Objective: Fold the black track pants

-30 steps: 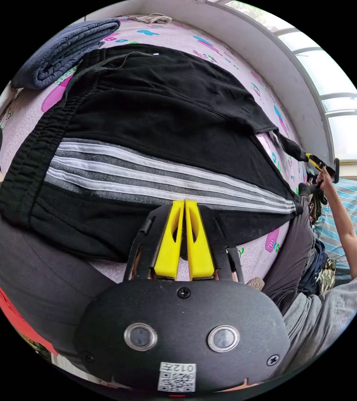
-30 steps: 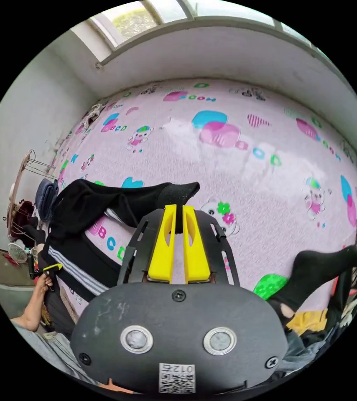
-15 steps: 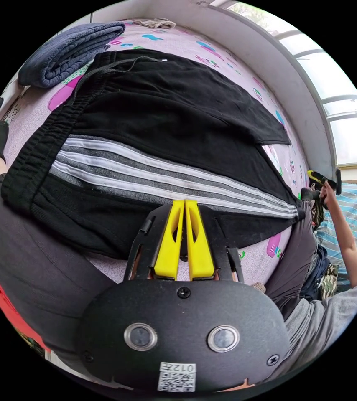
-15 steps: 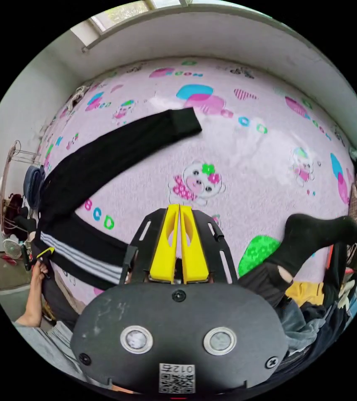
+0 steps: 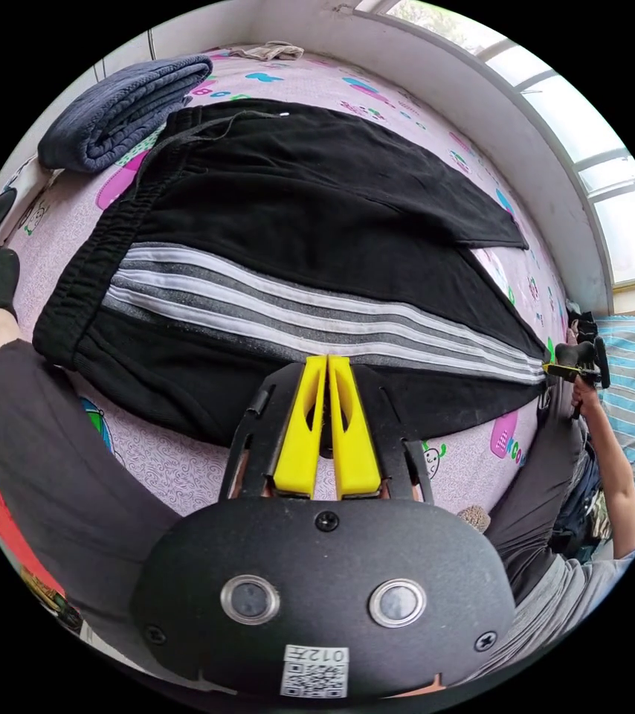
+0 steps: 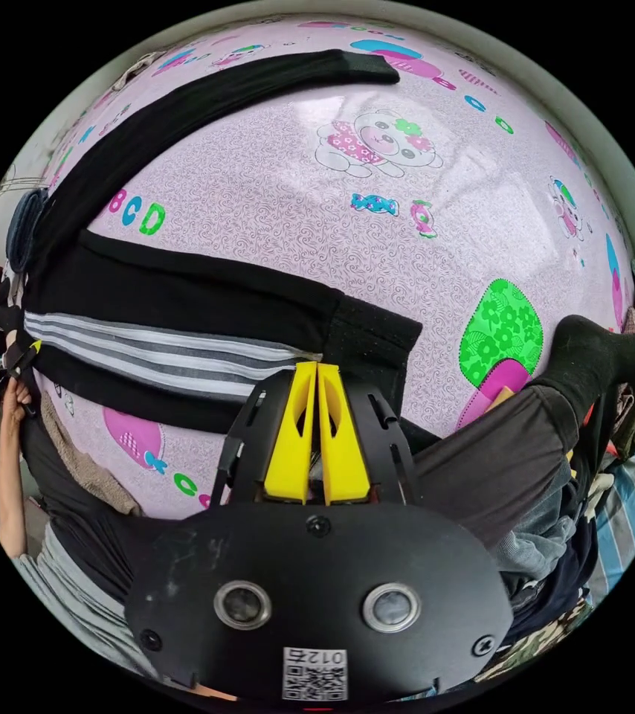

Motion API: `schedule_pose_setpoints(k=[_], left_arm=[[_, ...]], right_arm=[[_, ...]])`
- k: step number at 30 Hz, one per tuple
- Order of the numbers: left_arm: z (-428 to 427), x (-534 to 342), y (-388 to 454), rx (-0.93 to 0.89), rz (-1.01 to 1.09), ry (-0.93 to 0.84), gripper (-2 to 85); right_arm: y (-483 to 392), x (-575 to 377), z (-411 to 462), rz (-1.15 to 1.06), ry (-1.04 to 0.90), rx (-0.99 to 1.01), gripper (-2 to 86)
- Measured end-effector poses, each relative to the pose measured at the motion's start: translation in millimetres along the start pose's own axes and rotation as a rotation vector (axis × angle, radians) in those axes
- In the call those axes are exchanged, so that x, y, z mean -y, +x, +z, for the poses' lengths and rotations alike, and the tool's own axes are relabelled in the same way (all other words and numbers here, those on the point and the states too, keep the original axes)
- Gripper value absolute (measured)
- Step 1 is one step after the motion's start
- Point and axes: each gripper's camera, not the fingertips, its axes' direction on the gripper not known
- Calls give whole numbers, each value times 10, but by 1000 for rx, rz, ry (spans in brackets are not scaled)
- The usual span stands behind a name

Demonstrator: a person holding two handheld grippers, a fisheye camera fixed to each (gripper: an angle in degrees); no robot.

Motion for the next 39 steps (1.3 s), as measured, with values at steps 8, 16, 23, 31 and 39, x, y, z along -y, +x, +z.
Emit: schedule_pose_setpoints(k=[8, 16, 23, 31, 39], left_arm=[[-5, -182, -112, -27, 12, 6, 4], [-5, -253, -348, -112, -11, 35, 1], [-16, -238, -384, -103, 0, 50, 3], [-46, -226, -448, -100, -26, 47, 5], [-65, -170, -547, -132, -25, 46, 3]], right_arm=[[-164, 194, -32, -130, 29, -303, -9], [621, -482, -1211, 18, 267, -255, -9], [2046, -1577, -1189, 409, 245, 39, -8], [2274, -1260, -570, 401, 137, 259, -8], [2344, -1319, -653, 136, -370, 247, -8]])
